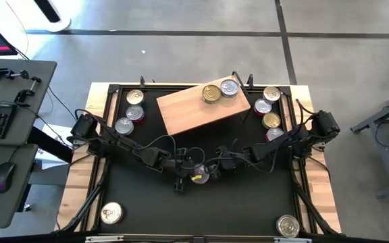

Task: Stack canned seafood by type on shelf
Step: Put the bottom left red tuna can on the shelf

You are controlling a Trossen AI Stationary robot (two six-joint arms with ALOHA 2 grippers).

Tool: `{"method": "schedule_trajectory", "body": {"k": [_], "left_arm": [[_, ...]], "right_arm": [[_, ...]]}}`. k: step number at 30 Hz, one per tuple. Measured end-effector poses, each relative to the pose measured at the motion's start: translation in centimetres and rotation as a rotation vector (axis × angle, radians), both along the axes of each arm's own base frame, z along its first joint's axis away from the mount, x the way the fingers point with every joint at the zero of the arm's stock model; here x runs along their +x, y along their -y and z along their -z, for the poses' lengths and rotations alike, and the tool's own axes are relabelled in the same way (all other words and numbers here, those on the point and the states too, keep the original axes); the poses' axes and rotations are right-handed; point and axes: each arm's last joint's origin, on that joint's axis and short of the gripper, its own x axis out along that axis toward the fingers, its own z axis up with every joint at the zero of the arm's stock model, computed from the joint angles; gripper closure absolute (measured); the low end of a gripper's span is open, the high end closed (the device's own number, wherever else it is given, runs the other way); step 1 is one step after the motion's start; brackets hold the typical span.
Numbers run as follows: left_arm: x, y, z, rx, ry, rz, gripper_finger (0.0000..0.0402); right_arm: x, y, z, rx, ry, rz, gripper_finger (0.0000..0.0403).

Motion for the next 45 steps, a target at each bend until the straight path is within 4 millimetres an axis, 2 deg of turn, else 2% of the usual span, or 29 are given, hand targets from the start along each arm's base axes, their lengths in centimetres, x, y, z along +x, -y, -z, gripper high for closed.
{"method": "schedule_trajectory", "body": {"k": [8, 18, 24, 26, 29, 32, 37, 41, 45], "left_arm": [[-0.3, -0.2, 0.9, 0.015, -0.040, -0.005, 0.0401], [-0.4, -0.9, 0.1, 0.066, -0.057, 0.020, 0.0401], [-1.9, -2.4, -1.9, 0.094, -0.143, -0.030, 0.0401], [-2.5, -2.7, -2.8, 0.088, -0.152, -0.061, 0.0401], [-3.4, -2.5, -4.4, 0.052, -0.132, -0.111, 0.0401], [-4.3, -1.6, -6.4, 0.001, -0.071, -0.146, 0.0401], [-6.4, 0.3, -9.9, -0.095, 0.059, -0.189, 0.0401], [-8.7, 1.4, -12.3, -0.150, 0.137, -0.234, 0.0401], [-10.9, 1.8, -14.5, -0.216, 0.229, -0.305, 0.0401]], "right_arm": [[0.6, -0.2, -1.0, 0.049, 0.102, -0.015, 0.0403], [0.8, 0.0, -1.5, 0.017, 0.144, -0.045, 0.0403], [0.7, 1.4, -4.5, -0.102, 0.297, -0.132, 0.0403], [0.8, 1.9, -5.5, -0.178, 0.352, -0.202, 0.0402], [1.9, 2.3, -8.0, -0.305, 0.394, -0.347, 0.0396], [3.6, 2.2, -10.4, -0.455, 0.319, -0.524, 0.0363], [6.0, 1.7, -12.6, -0.638, 0.134, -0.790, 0.0254], [7.4, 1.5, -12.6, -0.715, -0.009, -1.025, 0.0171], [9.0, 1.0, -11.4, -0.744, -0.077, -1.236, 0.0129]]}}
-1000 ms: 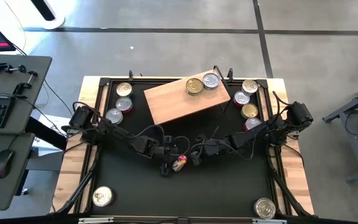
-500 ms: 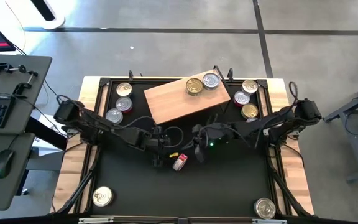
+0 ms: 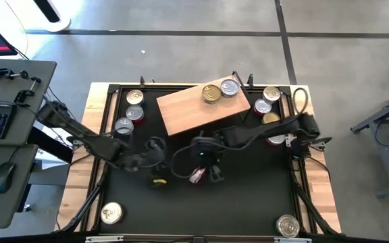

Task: Stack canned seafood by type on shelf
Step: Put the bottom left red tuna can on the shelf

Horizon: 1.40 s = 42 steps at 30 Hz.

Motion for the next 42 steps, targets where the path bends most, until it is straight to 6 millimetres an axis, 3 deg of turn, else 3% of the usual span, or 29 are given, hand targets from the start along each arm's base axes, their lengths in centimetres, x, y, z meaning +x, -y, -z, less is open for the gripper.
{"method": "schedule_trajectory", "body": {"k": [8, 18, 22, 26, 30, 36, 40, 42], "left_arm": [[-3.5, -0.2, -4.3, -0.039, 0.256, -0.100, 0.0401], [-5.5, -0.6, -5.4, 0.028, 0.312, -0.134, 0.0401], [-6.3, -0.9, -6.8, 0.005, 0.389, -0.100, 0.0401], [-7.9, -1.7, -8.7, -0.029, 0.486, -0.066, 0.0401], [-9.8, -3.0, -10.0, -0.056, 0.550, -0.058, 0.0401], [-11.6, -4.5, -10.8, -0.024, 0.590, -0.040, 0.0401], [-11.9, -4.8, -10.8, 0.039, 0.574, -0.018, 0.0401], [-12.0, -4.8, -10.5, 0.076, 0.553, -0.019, 0.0401]], "right_arm": [[2.9, -0.9, 3.9, -0.092, -0.053, -0.135, 0.0121], [3.7, -1.0, 7.2, -0.136, -0.128, -0.137, 0.0123], [4.0, -1.0, 8.2, -0.153, -0.148, -0.115, 0.0151], [4.4, -1.1, 8.1, -0.161, -0.113, -0.101, 0.0216], [4.8, -1.2, 6.5, -0.165, -0.096, -0.099, 0.0287], [5.2, -1.1, -0.4, -0.205, -0.036, -0.052, 0.0287], [5.1, -0.6, -6.2, -0.382, 0.119, 0.042, 0.0287], [5.0, 0.4, -8.0, -0.534, 0.203, 0.124, 0.0284]]}}
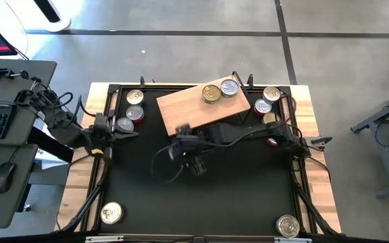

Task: Stack canned seafood by type on shelf
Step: Put the bottom left red tuna can on the shelf

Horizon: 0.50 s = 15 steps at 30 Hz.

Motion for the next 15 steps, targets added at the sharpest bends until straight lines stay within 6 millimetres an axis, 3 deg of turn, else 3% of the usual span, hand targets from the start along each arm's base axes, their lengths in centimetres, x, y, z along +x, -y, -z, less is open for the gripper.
{"method": "schedule_trajectory", "body": {"k": [4, 8, 11, 15], "left_arm": [[0.0, 0.0, 0.6, 0.033, -0.047, -0.016, 0.0401], [0.1, 0.0, 1.1, 0.024, -0.082, -0.023, 0.0401], [0.1, 0.0, 1.3, 0.019, -0.096, -0.027, 0.0401], [0.2, 0.1, 1.3, 0.024, -0.103, -0.028, 0.0401]], "right_arm": [[-0.4, 3.6, -0.6, -0.209, 0.042, 0.178, 0.0252], [-0.5, 8.0, 1.0, -0.292, -0.021, 0.367, 0.0252], [-0.3, 10.7, 1.6, -0.319, -0.011, 0.429, 0.0262], [-0.2, 12.7, 2.6, -0.345, -0.040, 0.443, 0.0267]]}}
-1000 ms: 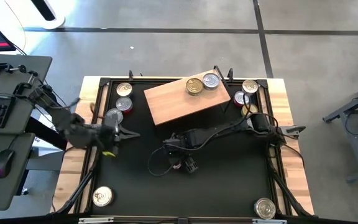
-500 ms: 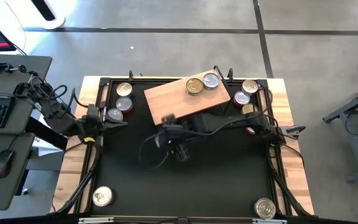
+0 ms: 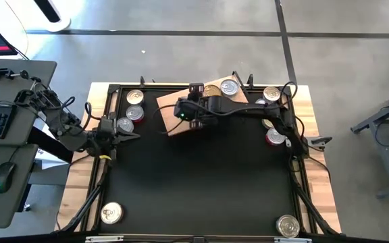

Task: Stack canned seafood by type on shelf
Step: Put the bottom left red tuna can on the shelf

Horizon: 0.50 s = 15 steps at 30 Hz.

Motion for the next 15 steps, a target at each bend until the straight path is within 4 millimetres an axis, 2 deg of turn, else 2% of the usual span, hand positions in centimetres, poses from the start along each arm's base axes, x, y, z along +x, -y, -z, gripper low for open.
{"method": "schedule_trajectory", "body": {"k": [4, 9, 15], "left_arm": [[0.0, 0.0, 0.0, -0.004, 0.001, -0.001, 0.0401], [0.0, -0.1, 0.0, 0.001, 0.006, -0.021, 0.0401], [0.0, -0.1, 0.0, -0.001, 0.008, -0.026, 0.0401]], "right_arm": [[-0.1, 1.0, 1.0, 0.007, -0.031, 0.006, 0.0261], [-0.1, 1.7, 2.5, -0.073, -0.096, 0.022, 0.0258], [0.2, 1.5, 3.1, -0.081, -0.075, 0.023, 0.0257]]}}
